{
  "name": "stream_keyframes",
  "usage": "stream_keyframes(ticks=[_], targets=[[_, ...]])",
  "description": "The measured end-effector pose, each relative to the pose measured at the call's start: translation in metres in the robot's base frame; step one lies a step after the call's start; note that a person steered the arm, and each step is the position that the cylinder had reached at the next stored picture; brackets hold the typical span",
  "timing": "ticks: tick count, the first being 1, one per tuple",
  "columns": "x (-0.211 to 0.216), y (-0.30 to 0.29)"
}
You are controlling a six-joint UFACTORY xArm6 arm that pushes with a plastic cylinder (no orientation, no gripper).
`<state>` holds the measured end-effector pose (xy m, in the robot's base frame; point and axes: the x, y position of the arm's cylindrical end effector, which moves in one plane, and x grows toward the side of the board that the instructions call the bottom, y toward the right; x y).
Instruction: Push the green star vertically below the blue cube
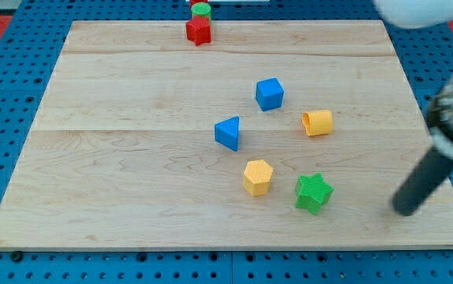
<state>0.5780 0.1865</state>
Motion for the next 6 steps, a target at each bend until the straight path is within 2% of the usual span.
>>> stream_keyframes(ticks=[1,2,3,4,5,6], targets=[[0.0,-0.124],[-0.009,-0.188],[-0.017,-0.181],[0.02,-0.168],[0.003,-0.135],[-0.035,-0.121]])
